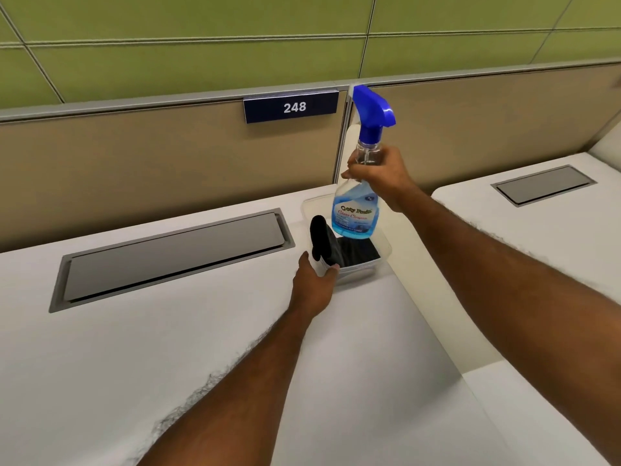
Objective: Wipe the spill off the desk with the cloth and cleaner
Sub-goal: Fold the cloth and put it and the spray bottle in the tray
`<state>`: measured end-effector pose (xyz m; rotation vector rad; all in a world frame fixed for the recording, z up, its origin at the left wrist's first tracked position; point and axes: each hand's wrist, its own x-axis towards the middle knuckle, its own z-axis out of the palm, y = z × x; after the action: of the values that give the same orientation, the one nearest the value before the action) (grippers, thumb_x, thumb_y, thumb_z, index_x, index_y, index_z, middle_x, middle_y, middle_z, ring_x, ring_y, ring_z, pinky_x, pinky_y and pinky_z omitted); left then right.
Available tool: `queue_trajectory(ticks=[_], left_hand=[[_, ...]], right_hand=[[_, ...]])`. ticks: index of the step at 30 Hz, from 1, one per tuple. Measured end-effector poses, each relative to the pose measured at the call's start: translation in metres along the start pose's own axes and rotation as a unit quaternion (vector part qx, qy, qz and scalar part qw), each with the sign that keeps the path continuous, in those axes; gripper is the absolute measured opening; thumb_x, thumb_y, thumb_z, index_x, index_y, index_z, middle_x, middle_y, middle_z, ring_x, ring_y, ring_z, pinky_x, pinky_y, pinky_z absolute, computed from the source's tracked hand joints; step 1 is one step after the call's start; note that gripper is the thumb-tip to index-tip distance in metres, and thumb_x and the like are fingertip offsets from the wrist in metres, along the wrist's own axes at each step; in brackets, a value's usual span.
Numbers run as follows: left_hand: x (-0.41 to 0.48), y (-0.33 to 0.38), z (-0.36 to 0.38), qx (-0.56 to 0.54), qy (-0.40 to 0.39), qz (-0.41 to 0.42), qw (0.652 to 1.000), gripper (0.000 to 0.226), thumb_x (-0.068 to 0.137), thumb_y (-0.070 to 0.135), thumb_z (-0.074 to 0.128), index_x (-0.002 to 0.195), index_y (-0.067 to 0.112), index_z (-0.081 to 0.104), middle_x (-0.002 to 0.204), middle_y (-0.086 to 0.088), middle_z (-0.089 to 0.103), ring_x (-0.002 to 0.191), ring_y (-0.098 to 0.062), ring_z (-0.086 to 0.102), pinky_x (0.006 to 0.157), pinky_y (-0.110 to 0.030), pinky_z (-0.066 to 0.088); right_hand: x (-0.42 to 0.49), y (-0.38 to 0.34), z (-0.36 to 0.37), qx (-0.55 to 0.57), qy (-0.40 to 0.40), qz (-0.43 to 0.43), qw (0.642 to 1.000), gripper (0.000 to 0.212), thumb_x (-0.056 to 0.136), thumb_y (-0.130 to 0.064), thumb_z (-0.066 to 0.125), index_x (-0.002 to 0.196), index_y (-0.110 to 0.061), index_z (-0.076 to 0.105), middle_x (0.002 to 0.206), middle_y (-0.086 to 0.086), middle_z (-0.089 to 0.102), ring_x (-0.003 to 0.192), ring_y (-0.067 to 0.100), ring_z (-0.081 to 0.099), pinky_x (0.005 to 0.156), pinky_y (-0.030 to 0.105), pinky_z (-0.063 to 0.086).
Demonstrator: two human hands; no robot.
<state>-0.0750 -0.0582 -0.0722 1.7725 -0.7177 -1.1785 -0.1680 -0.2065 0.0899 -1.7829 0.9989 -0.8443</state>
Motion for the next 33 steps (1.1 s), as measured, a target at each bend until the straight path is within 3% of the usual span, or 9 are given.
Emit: queue_trajectory(ticks=[4, 8, 11, 18, 23, 25, 29, 33], left_hand=[[0.005, 0.001, 0.006, -0.051, -0.006, -0.022, 0.998, 0.091, 0.073, 0.056, 0.067, 0.149, 0.032, 0.023, 0.144, -0.012, 0.048, 0.117, -0.032, 0.060, 0.092, -0.045, 0.056], [0.003, 0.004, 0.008, -0.092, -0.026, -0.016, 0.995, 0.076, 0.089, 0.032, 0.066, 0.151, 0.026, 0.021, 0.144, -0.011, 0.047, 0.113, -0.032, 0.062, 0.084, -0.039, 0.059], [0.000, 0.005, 0.015, -0.142, -0.023, 0.004, 0.990, 0.065, 0.093, 0.020, 0.060, 0.149, 0.025, 0.026, 0.143, -0.006, 0.044, 0.115, -0.032, 0.062, 0.085, -0.037, 0.059], [-0.003, 0.011, 0.042, -0.214, 0.032, -0.019, 0.976, 0.061, 0.095, 0.012, 0.057, 0.148, 0.024, 0.029, 0.141, -0.007, 0.047, 0.123, -0.033, 0.056, 0.093, -0.047, 0.055], [-0.004, 0.014, 0.044, -0.226, 0.043, -0.026, 0.973, 0.060, 0.095, 0.010, 0.056, 0.147, 0.022, 0.029, 0.137, -0.006, 0.048, 0.121, -0.032, 0.057, 0.092, -0.043, 0.055], [-0.005, 0.014, 0.042, -0.222, 0.042, -0.023, 0.974, 0.059, 0.095, 0.011, 0.056, 0.147, 0.022, 0.030, 0.135, -0.004, 0.048, 0.121, -0.031, 0.057, 0.092, -0.043, 0.055], [-0.008, 0.016, 0.035, -0.217, 0.047, -0.041, 0.974, 0.059, 0.093, 0.013, 0.060, 0.145, 0.021, 0.034, 0.132, -0.004, 0.049, 0.118, -0.030, 0.057, 0.093, -0.043, 0.055], [-0.011, 0.011, 0.014, -0.126, 0.033, -0.027, 0.991, 0.069, 0.092, 0.022, 0.063, 0.150, 0.022, 0.025, 0.151, -0.009, 0.038, 0.124, -0.030, 0.053, 0.095, -0.040, 0.054]], right_hand=[[0.025, 0.020, 0.011, -0.018, -0.025, -0.008, 0.999, 0.016, 0.076, 0.002, 0.065, 0.080, -0.013, 0.061, 0.077, 0.003, 0.063, 0.076, 0.019, 0.062, 0.079, 0.036, 0.054], [0.043, 0.039, 0.020, -0.037, -0.063, -0.016, 0.997, 0.011, 0.077, -0.002, 0.064, 0.080, -0.011, 0.060, 0.075, 0.001, 0.060, 0.072, 0.013, 0.059, 0.072, 0.022, 0.052], [0.052, 0.052, 0.024, -0.038, -0.074, -0.013, 0.996, 0.011, 0.070, -0.015, 0.064, 0.080, -0.013, 0.059, 0.075, -0.001, 0.060, 0.071, 0.012, 0.059, 0.067, 0.014, 0.052], [0.066, 0.085, 0.029, -0.045, -0.087, 0.013, 0.995, 0.032, 0.065, -0.020, 0.065, 0.095, -0.011, 0.057, 0.080, -0.003, 0.059, 0.077, 0.013, 0.059, 0.078, 0.029, 0.051], [0.065, 0.095, 0.029, -0.045, -0.077, 0.021, 0.996, 0.054, 0.067, -0.027, 0.065, 0.118, -0.014, 0.052, 0.104, -0.004, 0.061, 0.097, 0.015, 0.060, 0.088, 0.032, 0.050], [0.063, 0.095, 0.027, -0.042, -0.084, 0.031, 0.995, 0.061, 0.071, -0.026, 0.068, 0.127, -0.015, 0.045, 0.111, 0.000, 0.059, 0.099, 0.016, 0.059, 0.084, 0.027, 0.049], [0.058, 0.098, 0.023, -0.027, -0.061, 0.040, 0.997, 0.068, 0.076, -0.021, 0.078, 0.129, -0.022, 0.036, 0.116, 0.003, 0.057, 0.103, 0.020, 0.060, 0.086, 0.033, 0.051], [0.037, 0.099, 0.018, -0.042, -0.015, 0.063, 0.997, 0.086, 0.073, -0.033, 0.083, 0.139, -0.022, 0.029, 0.126, 0.004, 0.051, 0.111, 0.019, 0.055, 0.089, 0.033, 0.050]])
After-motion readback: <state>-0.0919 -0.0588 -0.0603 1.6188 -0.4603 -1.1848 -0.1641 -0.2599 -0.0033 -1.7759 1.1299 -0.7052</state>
